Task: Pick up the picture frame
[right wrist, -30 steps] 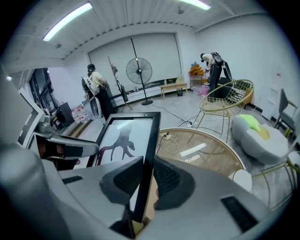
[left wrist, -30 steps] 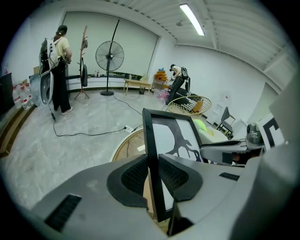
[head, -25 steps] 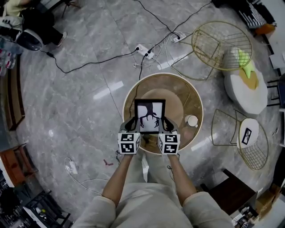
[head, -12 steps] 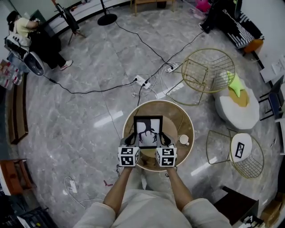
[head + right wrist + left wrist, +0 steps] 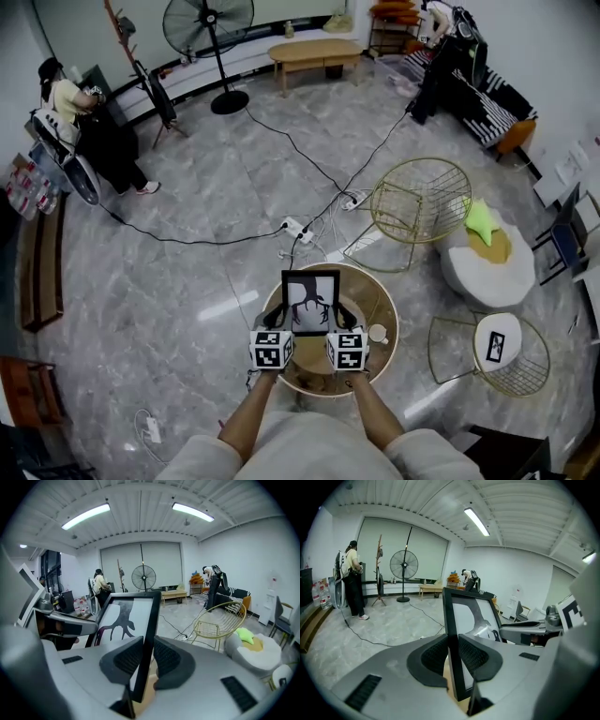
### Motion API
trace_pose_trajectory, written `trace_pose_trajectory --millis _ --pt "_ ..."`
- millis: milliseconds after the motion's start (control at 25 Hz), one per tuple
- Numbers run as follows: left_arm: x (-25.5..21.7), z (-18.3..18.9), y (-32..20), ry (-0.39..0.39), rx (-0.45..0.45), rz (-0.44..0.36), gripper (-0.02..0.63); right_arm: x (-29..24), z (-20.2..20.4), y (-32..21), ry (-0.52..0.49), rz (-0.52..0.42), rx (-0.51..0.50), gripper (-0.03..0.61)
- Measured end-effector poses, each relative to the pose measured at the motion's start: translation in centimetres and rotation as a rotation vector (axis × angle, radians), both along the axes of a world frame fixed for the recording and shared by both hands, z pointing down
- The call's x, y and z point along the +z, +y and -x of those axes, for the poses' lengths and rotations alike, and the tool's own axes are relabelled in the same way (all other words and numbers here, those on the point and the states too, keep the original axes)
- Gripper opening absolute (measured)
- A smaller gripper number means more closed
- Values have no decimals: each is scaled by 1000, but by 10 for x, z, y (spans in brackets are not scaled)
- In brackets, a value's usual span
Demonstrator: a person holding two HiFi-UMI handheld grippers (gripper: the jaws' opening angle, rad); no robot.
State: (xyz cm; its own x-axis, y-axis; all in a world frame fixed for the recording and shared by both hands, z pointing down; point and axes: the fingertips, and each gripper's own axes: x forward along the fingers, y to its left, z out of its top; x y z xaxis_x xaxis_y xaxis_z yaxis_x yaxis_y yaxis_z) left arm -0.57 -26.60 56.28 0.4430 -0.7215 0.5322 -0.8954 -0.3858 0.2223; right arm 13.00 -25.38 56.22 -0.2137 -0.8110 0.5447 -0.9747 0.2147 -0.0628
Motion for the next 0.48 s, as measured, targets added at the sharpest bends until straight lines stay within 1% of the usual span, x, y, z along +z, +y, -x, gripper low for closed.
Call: trace_pose_trajectory --millis 480 --pt "-82 -11 -29 16 16 -155 72 -80 -11 -27 14 -161 25 72"
